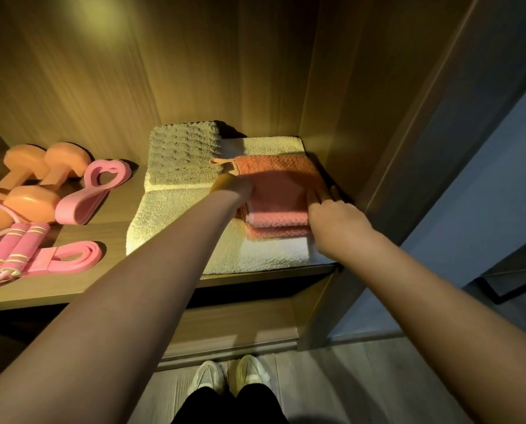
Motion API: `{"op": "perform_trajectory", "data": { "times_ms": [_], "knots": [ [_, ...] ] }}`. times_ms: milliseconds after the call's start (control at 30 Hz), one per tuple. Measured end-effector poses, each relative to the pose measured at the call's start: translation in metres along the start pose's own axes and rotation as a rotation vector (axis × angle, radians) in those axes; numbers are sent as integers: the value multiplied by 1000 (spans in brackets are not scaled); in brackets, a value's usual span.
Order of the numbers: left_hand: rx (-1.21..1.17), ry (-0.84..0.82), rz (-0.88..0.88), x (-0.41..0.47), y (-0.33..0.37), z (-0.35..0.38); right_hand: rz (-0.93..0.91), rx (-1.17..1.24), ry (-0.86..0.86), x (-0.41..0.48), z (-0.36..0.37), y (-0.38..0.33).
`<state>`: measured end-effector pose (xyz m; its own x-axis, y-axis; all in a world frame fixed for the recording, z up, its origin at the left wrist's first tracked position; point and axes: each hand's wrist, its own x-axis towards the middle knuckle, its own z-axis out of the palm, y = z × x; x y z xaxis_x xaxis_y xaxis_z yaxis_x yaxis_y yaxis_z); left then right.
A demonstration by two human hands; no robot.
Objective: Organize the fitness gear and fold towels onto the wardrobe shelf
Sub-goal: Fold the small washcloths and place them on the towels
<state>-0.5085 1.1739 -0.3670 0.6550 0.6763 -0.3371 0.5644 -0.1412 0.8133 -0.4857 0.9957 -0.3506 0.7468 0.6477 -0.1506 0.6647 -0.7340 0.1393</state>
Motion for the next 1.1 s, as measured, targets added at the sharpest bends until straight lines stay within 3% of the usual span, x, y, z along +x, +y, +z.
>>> {"op": "perform_trajectory", "data": {
  "times_ms": [267, 333, 500, 633, 700, 767, 833, 900, 1033, 1100],
  "knots": [
    [-168, -73, 113, 3, -8, 4, -78, -140, 332, 6, 26, 7],
    [-118, -66, 146, 6, -10, 4, -46, -186, 374, 5, 31, 4],
    [209, -8, 141, 3, -7, 7, -33, -191, 167, 1, 38, -3],
    [203, 7, 158, 4, -6, 6, -77, -134, 61, 0, 31, 0],
    [200, -12, 181, 4, -6, 6, -81, 64, -41, 3, 18, 3],
    [176, -6, 208, 3, -5, 5, -51, 225, -23, 18, 3, 4],
    [330, 130, 288, 4, -1, 3, 19, 266, 103, 42, -5, 1],
    [505, 277, 448, 0, 5, 8, 72, 310, 125, 63, -5, -2],
    [969, 52, 490, -7, -5, 29, 0, 247, 44, 86, 21, -4],
    [1039, -27, 441, -3, -19, 34, 11, 188, 8, 91, 34, -2]
  ]
}}
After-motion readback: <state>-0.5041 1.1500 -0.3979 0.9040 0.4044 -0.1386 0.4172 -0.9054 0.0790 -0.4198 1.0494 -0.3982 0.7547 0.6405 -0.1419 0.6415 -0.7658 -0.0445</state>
